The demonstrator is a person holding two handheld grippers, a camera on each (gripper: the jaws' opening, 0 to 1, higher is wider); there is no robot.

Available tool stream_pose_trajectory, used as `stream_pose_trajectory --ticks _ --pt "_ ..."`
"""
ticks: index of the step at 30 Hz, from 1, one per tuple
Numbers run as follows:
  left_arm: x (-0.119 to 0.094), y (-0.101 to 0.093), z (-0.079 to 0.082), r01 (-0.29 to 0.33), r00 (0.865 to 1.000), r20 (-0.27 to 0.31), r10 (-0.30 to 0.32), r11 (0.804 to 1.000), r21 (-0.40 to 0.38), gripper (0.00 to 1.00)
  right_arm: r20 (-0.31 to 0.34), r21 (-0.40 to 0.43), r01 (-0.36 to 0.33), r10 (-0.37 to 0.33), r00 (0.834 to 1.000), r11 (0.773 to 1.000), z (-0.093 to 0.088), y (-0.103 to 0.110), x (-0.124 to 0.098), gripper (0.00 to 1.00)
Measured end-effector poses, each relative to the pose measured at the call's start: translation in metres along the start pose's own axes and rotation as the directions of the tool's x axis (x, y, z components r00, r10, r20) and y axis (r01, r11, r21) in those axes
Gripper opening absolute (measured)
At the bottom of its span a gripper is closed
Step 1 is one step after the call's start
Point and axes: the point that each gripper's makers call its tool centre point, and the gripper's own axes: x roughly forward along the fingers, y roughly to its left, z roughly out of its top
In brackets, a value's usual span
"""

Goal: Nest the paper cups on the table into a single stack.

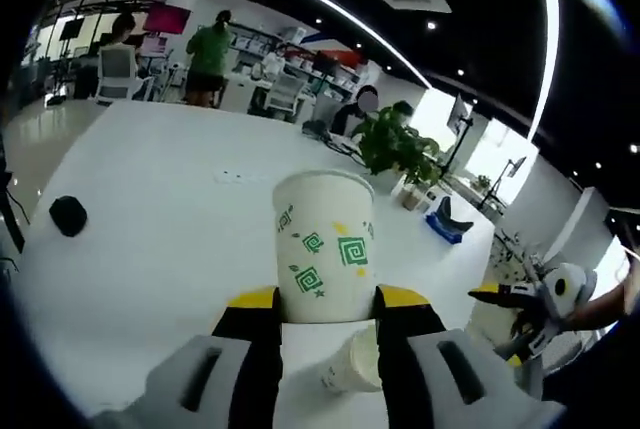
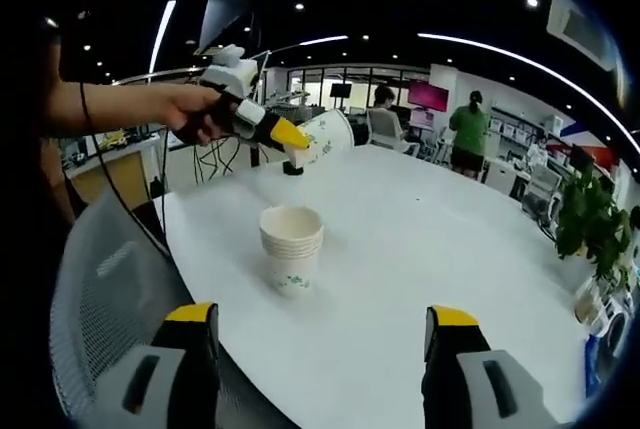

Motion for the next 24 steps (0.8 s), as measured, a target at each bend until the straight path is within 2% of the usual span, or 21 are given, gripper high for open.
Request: stream_pose_trajectory --ticks 5,7,12,17,20,23,24 --pt "-0.014 -0.014 -0.001 0.022 1.0 0.008 -0.023 0.995 0.095 0.34 0.013 -0.019 -0.01 0.01 1.0 1.0 0.022 -0.001 -0.005 0.83" --pt "-0.019 -0.018 -0.005 0.035 0.999 0.0 -0.035 0.987 0.155 0.34 0.036 -0.018 -0.023 0.024 0.999 1.0 0.036 -0.001 -0.007 0.82" --pt "-0.03 -0.037 -0.012 0.06 0.998 -0.009 -0.06 0.973 0.223 0.35 0.08 -0.025 -0.053 0.055 0.995 0.998 0.064 -0.001 -0.01 0.81" --pt "-0.038 -0.053 -0.017 0.091 0.996 -0.017 -0.09 0.945 0.315 0.35 0.127 0.016 -0.095 0.093 0.988 0.995 0.091 -0.003 -0.012 0.79" --pt "-0.042 -0.061 -0.016 0.105 0.994 -0.009 -0.109 0.932 0.346 0.35 0.134 -0.001 -0.114 0.113 0.984 0.994 0.102 -0.001 -0.014 0.75" --pt "-0.045 -0.068 -0.017 0.11 0.993 -0.014 -0.114 0.91 0.399 0.35 0.156 -0.032 -0.134 0.137 0.978 0.991 0.115 0.003 -0.016 0.72" --pt "-0.046 -0.073 -0.018 0.12 0.992 -0.022 -0.122 0.896 0.427 0.35 0.163 -0.031 -0.151 0.154 0.974 0.988 0.119 0.006 -0.017 0.72"
